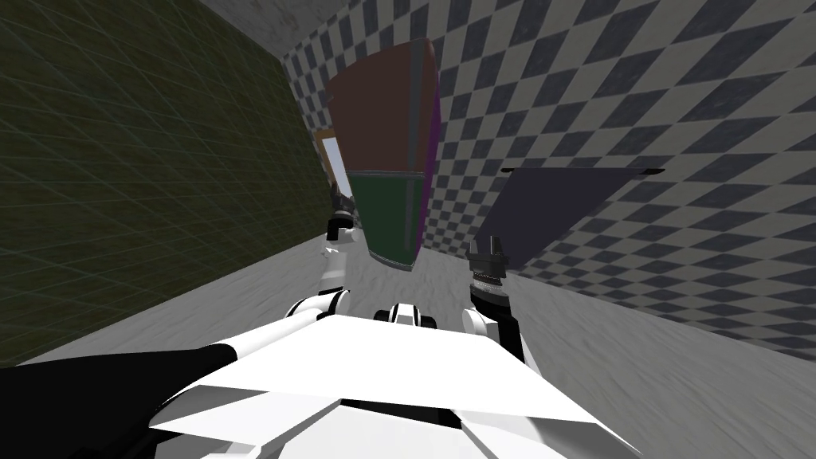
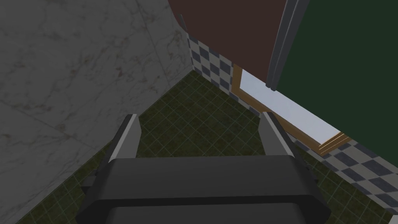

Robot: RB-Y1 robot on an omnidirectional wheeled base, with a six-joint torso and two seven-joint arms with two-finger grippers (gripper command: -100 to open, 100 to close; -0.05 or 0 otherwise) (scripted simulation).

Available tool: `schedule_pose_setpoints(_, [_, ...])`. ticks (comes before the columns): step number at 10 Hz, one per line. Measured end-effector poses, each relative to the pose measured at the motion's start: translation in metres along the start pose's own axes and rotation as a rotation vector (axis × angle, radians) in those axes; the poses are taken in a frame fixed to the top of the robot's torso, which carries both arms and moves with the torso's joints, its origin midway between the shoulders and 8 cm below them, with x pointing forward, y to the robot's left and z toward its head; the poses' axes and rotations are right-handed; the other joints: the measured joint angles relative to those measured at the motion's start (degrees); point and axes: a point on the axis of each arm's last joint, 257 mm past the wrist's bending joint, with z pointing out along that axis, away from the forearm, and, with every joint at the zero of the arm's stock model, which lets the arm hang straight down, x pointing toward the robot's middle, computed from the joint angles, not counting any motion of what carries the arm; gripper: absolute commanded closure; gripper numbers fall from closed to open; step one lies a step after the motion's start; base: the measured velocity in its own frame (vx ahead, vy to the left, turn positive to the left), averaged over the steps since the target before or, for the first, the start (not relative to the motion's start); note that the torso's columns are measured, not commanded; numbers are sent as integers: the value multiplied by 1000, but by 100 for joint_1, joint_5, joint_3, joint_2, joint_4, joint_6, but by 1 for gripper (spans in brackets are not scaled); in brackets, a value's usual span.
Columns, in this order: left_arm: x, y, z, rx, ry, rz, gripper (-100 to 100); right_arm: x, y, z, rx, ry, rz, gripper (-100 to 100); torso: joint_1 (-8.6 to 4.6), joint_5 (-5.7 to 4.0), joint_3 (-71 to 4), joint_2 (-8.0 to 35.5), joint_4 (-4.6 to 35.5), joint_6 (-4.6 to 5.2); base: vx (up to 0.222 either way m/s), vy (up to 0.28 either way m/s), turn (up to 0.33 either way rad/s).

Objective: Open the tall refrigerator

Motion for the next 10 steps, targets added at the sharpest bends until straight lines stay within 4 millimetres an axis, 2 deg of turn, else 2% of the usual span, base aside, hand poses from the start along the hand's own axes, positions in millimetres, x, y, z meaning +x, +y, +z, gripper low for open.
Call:
schedule_pose_setpoints(1, [2,-1,7,0,-8,-11,-100,0,0,0,0,0,0,0,-7,-4,2,3,2,2,-16,-82,42])
schedule_pose_setpoints(4, [-9,10,31,-34,-59,-45,-100,0,0,0,0,0,0,0,-2,-1,3,4,1,1,-6,-68,25])
schedule_pose_setpoints(10, [-12,28,66,-94,-115,-119,-100,0,0,0,0,0,0,0,-5,-3,2,4,2,2,-4,-55,25])
